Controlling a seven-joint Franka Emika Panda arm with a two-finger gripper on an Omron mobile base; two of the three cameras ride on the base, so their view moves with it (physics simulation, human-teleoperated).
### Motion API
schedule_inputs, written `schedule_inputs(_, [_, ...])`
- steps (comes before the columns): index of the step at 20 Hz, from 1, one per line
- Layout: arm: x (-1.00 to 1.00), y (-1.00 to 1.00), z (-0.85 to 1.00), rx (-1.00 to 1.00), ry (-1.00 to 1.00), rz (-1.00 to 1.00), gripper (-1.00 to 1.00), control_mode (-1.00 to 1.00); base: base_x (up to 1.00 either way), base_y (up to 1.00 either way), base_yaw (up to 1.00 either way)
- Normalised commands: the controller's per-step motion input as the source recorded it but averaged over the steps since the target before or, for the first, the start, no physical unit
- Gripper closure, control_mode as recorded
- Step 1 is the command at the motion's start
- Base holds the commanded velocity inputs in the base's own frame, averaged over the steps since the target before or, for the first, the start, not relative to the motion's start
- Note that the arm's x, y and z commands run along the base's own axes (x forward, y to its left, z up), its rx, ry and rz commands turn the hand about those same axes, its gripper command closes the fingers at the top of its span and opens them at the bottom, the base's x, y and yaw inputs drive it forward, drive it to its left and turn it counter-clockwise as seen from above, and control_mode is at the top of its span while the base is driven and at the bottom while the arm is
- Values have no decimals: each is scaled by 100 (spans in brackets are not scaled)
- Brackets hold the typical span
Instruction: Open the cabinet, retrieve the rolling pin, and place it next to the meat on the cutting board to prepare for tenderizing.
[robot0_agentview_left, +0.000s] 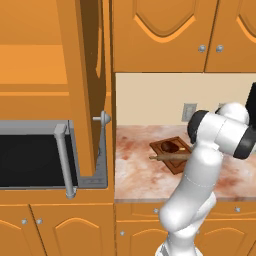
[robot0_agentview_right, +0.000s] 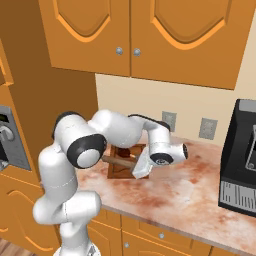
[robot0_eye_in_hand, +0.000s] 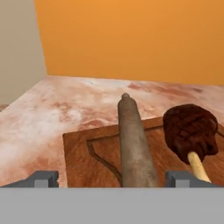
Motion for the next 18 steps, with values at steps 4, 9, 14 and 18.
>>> schedule_inputs(4, [-56, -1, 49, 4, -11, 0, -100, -100, 0, 0, 0])
schedule_inputs(9, [-57, 0, 60, 0, -16, 0, -100, -100, 0, 0, 0])
schedule_inputs(14, [-68, 11, 51, 0, -17, 0, -100, -100, 0, 0, 0])
schedule_inputs(18, [-76, 27, 33, 0, -16, 0, -100, -100, 0, 0, 0])
